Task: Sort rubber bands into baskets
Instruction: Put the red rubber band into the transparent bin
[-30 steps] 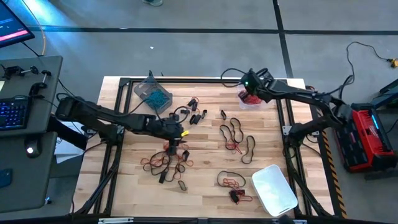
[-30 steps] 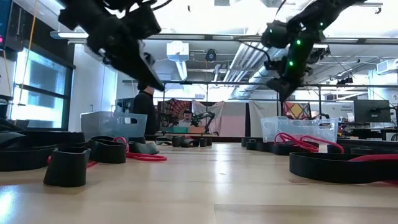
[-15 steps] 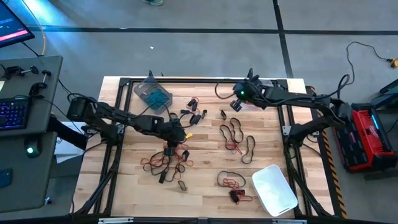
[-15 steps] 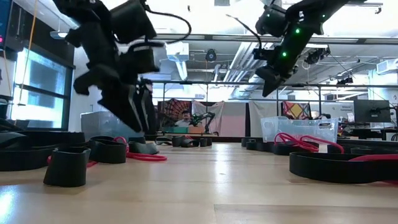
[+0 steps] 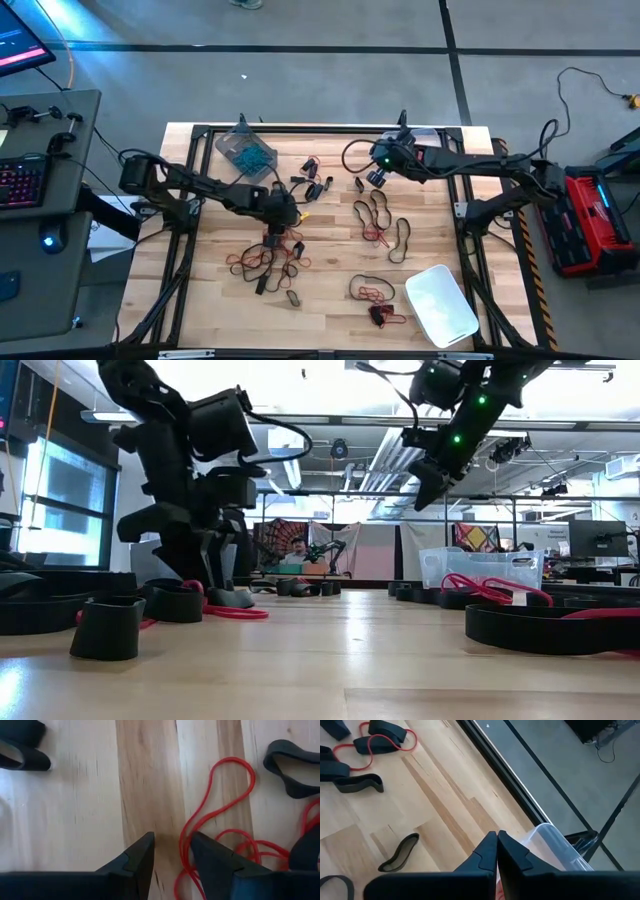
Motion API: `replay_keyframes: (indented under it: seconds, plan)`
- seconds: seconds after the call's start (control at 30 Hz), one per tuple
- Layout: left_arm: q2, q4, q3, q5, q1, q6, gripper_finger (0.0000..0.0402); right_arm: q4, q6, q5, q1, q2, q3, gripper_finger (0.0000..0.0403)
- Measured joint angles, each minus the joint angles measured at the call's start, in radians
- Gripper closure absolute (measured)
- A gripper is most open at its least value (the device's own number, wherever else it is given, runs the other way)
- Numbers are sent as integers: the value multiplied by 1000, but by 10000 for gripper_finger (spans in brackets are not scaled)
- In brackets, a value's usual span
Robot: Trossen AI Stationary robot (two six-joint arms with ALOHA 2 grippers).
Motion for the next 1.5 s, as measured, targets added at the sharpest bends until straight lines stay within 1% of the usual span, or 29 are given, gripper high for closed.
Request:
replay_keyframes:
  seconds: [0.17,0.23,0.33,0.43,0.5,0.63,0.77,0.97,1.03,1.17,1.23,1.33,1.4,1.5]
  plan:
    - [26,-2,2,3,-2,3,277,2,0,2,15,0,0,403]
    - [27,-4,2,0,-2,9,287,3,1,9,24,0,0,403]
    - [28,-11,5,0,-3,23,321,0,13,16,43,0,0,403]
    - [31,-30,23,6,-5,38,374,-2,27,16,70,0,0,403]
    - [31,-42,38,2,-7,38,394,-3,28,16,95,0,0,403]
    - [29,-55,69,-18,-6,35,396,3,78,20,155,0,-6,403]
    - [-3,-43,88,-25,-4,12,400,114,115,39,235,0,-72,403]
    - [-83,-17,88,-29,0,-50,401,399,191,37,355,0,-233,403]
    - [-109,16,88,-37,0,-76,401,499,206,23,386,0,-278,403]
    - [-132,87,90,-100,0,-105,401,688,210,-15,437,6,-335,403]
    - [-131,120,90,-109,0,-108,401,746,213,-16,455,17,-338,402]
    - [-123,191,91,-110,-2,-117,401,767,203,-16,473,60,-321,399]
    - [-122,221,92,-110,-4,-131,401,772,197,-16,482,101,-296,386]
    - [-123,264,108,-113,-7,-137,401,774,196,-17,485,173,-245,349]
